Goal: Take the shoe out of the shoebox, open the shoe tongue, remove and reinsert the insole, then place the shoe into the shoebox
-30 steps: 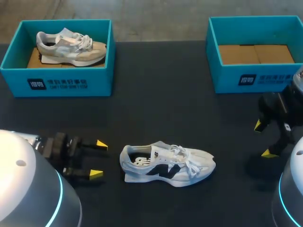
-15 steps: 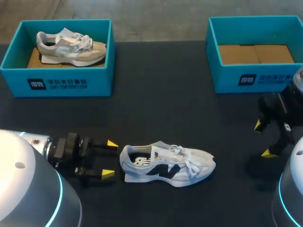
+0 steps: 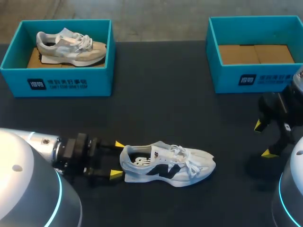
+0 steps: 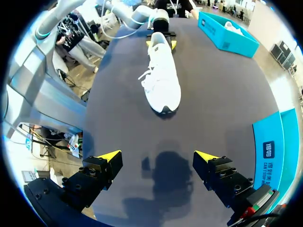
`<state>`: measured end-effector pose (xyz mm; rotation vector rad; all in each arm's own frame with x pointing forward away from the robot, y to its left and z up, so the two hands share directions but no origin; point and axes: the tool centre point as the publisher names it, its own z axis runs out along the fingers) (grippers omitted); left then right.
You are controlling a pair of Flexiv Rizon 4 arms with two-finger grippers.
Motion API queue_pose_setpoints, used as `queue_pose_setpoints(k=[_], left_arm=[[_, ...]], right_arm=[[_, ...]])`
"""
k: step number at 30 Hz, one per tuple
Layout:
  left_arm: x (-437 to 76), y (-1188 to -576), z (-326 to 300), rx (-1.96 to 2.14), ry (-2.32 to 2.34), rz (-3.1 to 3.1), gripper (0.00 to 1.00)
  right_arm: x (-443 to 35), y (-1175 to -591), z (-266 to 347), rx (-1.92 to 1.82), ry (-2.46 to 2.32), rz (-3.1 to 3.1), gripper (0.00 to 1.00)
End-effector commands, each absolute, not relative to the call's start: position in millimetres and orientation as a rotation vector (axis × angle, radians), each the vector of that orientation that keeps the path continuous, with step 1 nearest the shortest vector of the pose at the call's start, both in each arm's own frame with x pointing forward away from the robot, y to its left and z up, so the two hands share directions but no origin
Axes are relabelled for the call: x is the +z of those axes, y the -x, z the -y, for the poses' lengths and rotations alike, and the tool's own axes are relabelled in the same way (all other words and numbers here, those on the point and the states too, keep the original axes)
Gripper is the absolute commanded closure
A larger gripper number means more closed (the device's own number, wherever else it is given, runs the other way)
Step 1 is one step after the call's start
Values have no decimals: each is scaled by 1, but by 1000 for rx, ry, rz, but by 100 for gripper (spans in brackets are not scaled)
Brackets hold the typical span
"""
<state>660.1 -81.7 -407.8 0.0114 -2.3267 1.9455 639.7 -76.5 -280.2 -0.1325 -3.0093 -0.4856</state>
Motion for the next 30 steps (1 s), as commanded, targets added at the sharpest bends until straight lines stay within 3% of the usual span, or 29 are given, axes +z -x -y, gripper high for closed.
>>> queue_pose_setpoints(k=[1, 30], left_arm=[[-409, -660, 84, 1950, -15, 2325, 0], [-416, -656, 115, 1939, -3, 2322, 0]], right_arm=[[-281, -639, 76, -482, 135, 3012, 0], [-281, -639, 76, -482, 135, 3012, 0]])
